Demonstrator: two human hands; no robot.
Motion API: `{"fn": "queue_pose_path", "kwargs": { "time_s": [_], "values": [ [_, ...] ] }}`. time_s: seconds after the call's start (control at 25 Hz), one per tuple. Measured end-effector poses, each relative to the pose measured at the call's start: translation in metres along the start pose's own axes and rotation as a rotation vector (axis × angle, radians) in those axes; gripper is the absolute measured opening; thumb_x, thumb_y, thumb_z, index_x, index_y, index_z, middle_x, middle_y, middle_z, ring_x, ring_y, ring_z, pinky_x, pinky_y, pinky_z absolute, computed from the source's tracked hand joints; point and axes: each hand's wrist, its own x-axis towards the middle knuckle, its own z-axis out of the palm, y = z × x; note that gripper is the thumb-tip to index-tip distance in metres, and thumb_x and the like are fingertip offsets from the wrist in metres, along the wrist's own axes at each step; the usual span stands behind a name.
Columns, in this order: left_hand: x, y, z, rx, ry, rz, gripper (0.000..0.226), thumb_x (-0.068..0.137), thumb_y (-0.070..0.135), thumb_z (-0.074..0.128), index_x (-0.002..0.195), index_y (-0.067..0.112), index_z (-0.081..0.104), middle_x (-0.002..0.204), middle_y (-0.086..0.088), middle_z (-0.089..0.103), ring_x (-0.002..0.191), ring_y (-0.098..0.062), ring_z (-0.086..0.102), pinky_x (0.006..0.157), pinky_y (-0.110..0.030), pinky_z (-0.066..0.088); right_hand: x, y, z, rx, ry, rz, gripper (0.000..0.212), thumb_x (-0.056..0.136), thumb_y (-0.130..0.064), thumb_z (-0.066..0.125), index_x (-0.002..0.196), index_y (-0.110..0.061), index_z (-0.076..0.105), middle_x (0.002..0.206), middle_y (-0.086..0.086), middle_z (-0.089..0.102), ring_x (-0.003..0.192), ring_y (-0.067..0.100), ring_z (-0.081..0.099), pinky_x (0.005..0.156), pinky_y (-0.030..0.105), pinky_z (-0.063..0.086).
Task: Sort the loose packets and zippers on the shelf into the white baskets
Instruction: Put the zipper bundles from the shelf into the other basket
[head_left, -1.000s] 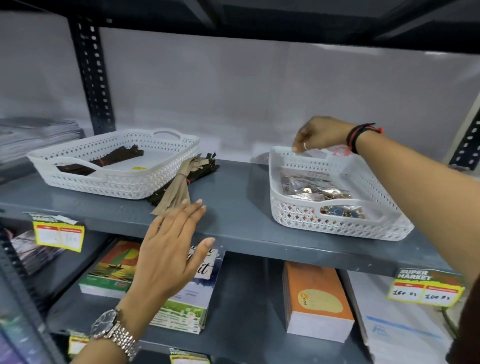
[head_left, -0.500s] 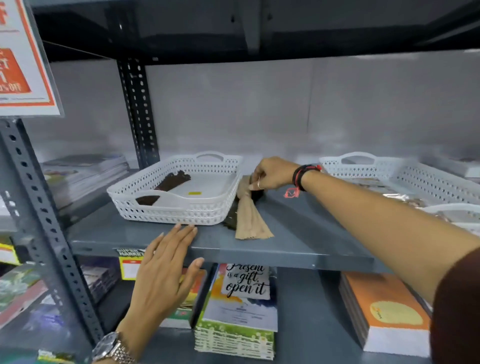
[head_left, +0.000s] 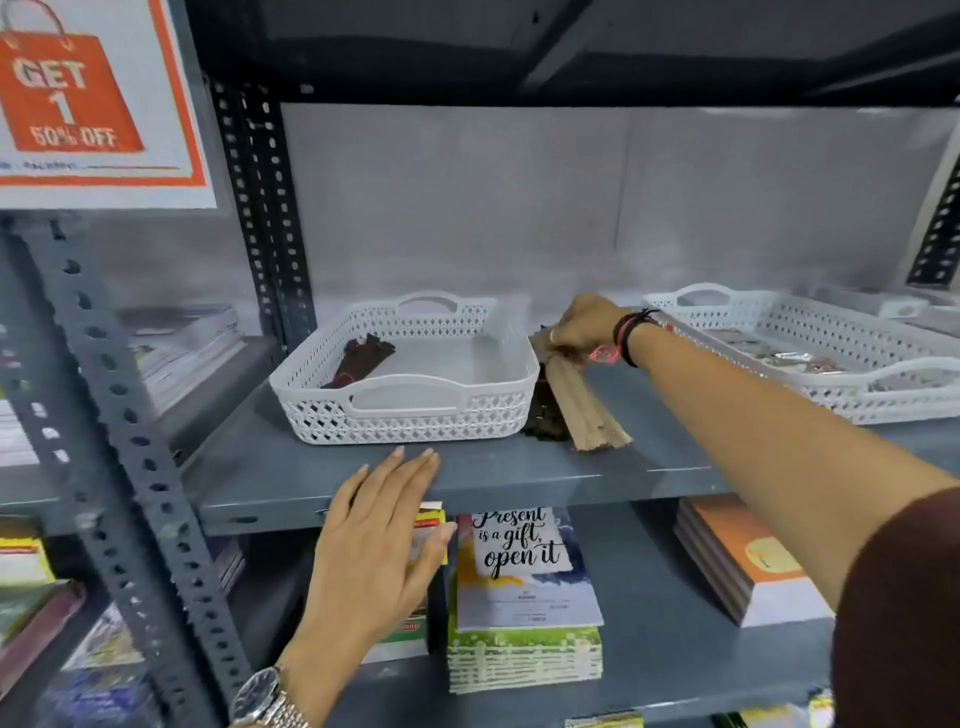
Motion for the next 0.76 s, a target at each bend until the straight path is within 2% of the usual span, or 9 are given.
{"fn": "queue_pose_path", "kwargs": {
  "time_s": [0.08, 0.16, 0.28, 0.36, 0.44, 0.52, 0.6, 0.64, 0.76],
  "values": [
    [-0.003, -0.006, -0.002, 0.009, 0.009, -0.022, 0.054, 0.097, 0.044, 0.036, 0.135, 0.011, 0.054, 0.139, -0.002, 0.056, 0.133, -0.020, 0.043, 0.112, -0.037, 0.024, -0.004, -0.006, -0.022, 0.029, 0.051, 0.021, 0.035, 0.072, -0.039, 0.072, 0.086, -0.007, 0.064, 0.082, 0.014, 0.062, 0.075, 0.027, 0.056, 0.074, 0.032, 0.051],
    [-0.006, -0.010, -0.004, 0.016, 0.010, -0.042, 0.053, 0.096, 0.044, 0.037, 0.134, 0.011, 0.055, 0.138, -0.001, 0.056, 0.132, -0.020, 0.044, 0.111, -0.038, 0.025, -0.001, -0.018, -0.047, 0.154, 0.115, 0.046, 0.038, 0.069, -0.036, 0.075, 0.090, -0.004, 0.069, 0.083, 0.012, 0.070, 0.073, 0.027, 0.066, 0.075, 0.035, 0.059],
    [-0.010, -0.018, -0.009, 0.009, 0.006, -0.083, 0.054, 0.099, 0.046, 0.032, 0.133, 0.013, 0.057, 0.137, 0.000, 0.057, 0.131, -0.019, 0.045, 0.111, -0.039, 0.025, 0.025, -0.046, -0.075, 0.365, 0.231, 0.001, 0.059, 0.050, -0.043, 0.077, 0.096, -0.006, 0.069, 0.092, 0.012, 0.075, 0.080, 0.030, 0.073, 0.075, 0.044, 0.061],
    [-0.013, -0.025, -0.014, 0.005, -0.001, -0.113, 0.055, 0.100, 0.048, 0.029, 0.133, 0.014, 0.057, 0.138, 0.001, 0.056, 0.132, -0.017, 0.044, 0.112, -0.038, 0.025, 0.053, -0.065, -0.072, 0.492, 0.242, -0.037, 0.069, 0.040, -0.043, 0.076, 0.098, -0.007, 0.069, 0.090, 0.013, 0.076, 0.078, 0.031, 0.074, 0.072, 0.047, 0.061],
    [-0.015, -0.028, -0.016, 0.003, -0.006, -0.121, 0.055, 0.101, 0.049, 0.028, 0.132, 0.015, 0.057, 0.139, 0.002, 0.056, 0.132, -0.016, 0.043, 0.112, -0.038, 0.025, 0.063, -0.090, -0.049, 0.563, 0.148, -0.079, 0.057, 0.047, -0.030, 0.077, 0.096, -0.001, 0.071, 0.089, 0.017, 0.076, 0.079, 0.032, 0.075, 0.073, 0.050, 0.061],
    [-0.016, -0.029, -0.017, 0.002, -0.017, -0.129, 0.054, 0.101, 0.049, 0.028, 0.133, 0.016, 0.057, 0.140, 0.003, 0.055, 0.133, -0.015, 0.043, 0.113, -0.037, 0.024, 0.043, -0.119, -0.018, 0.574, 0.078, -0.059, 0.048, 0.060, -0.018, 0.076, 0.101, 0.005, 0.066, 0.097, 0.020, 0.073, 0.090, 0.034, 0.072, 0.080, 0.049, 0.059],
    [-0.016, -0.028, -0.017, 0.002, -0.033, -0.141, 0.054, 0.101, 0.050, 0.028, 0.135, 0.018, 0.055, 0.141, 0.004, 0.054, 0.135, -0.014, 0.041, 0.114, -0.037, 0.023, 0.043, -0.128, 0.018, 0.575, -0.019, -0.028, 0.042, 0.073, -0.011, 0.072, 0.109, 0.007, 0.059, 0.104, 0.020, 0.068, 0.097, 0.032, 0.069, 0.081, 0.042, 0.060],
    [-0.016, -0.028, -0.017, 0.003, -0.044, -0.146, 0.054, 0.101, 0.050, 0.028, 0.136, 0.018, 0.054, 0.142, 0.004, 0.053, 0.136, -0.013, 0.039, 0.114, -0.038, 0.023, 0.040, -0.133, 0.032, 0.549, -0.056, -0.021, 0.036, 0.078, -0.010, 0.069, 0.108, 0.006, 0.058, 0.104, 0.018, 0.067, 0.096, 0.029, 0.068, 0.076, 0.035, 0.061],
    [-0.018, -0.030, -0.019, 0.002, -0.070, -0.142, 0.055, 0.101, 0.050, 0.028, 0.139, 0.019, 0.051, 0.145, 0.006, 0.049, 0.139, -0.012, 0.037, 0.114, -0.039, 0.023, 0.037, -0.135, 0.060, 0.426, -0.203, -0.006, 0.013, 0.082, -0.006, 0.067, 0.086, -0.001, 0.056, 0.096, 0.015, 0.067, 0.080, 0.025, 0.069, 0.065, 0.023, 0.061]
  ]
}}
